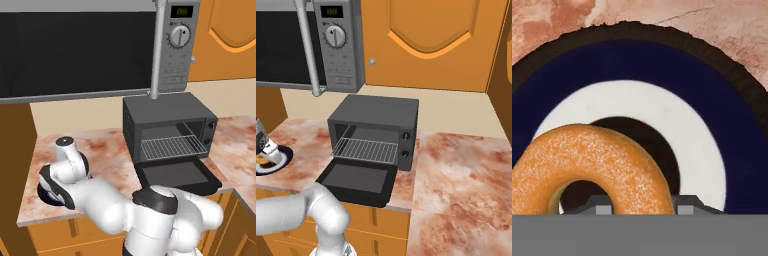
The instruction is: Pick up the bagel from the plate, place it on the toaster oven rack, close the door, and set the timer.
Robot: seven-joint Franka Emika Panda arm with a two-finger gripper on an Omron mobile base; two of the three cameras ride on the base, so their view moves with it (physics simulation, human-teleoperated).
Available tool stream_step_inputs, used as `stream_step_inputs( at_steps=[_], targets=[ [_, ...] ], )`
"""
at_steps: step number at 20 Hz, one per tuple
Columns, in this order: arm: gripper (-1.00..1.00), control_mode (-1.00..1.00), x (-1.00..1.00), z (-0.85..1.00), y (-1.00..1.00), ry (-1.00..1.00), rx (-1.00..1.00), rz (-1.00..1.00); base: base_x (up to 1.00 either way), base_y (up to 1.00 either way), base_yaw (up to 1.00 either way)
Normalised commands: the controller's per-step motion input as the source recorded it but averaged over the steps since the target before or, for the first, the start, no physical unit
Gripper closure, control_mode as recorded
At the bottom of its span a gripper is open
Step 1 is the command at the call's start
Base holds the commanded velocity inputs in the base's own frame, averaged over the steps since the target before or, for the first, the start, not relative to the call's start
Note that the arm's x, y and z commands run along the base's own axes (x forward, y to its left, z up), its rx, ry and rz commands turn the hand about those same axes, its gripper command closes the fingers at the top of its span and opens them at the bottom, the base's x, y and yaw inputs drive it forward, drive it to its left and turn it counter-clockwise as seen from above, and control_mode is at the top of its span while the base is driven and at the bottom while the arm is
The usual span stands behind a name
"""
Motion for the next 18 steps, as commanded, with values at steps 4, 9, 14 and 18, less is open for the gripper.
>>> stream_step_inputs(
  at_steps=[4, 9, 14, 18],
  targets=[
    [1.0, -1.0, -0.78, 0.4, -0.21, -0.17, 0.0, 0.0, 0.0, 0.0, 0.0],
    [1.0, -1.0, -0.81, 0.82, -0.36, -0.14, 0.0, 0.0, 0.0, 0.0, 0.0],
    [1.0, -1.0, -0.62, 1.0, -0.39, -0.02, 0.0, 0.0, 0.0, 0.0, 0.0],
    [1.0, -1.0, -0.54, 1.0, -0.58, 0.04, 0.0, 0.0, 0.0, 0.0, 0.0]
  ],
)
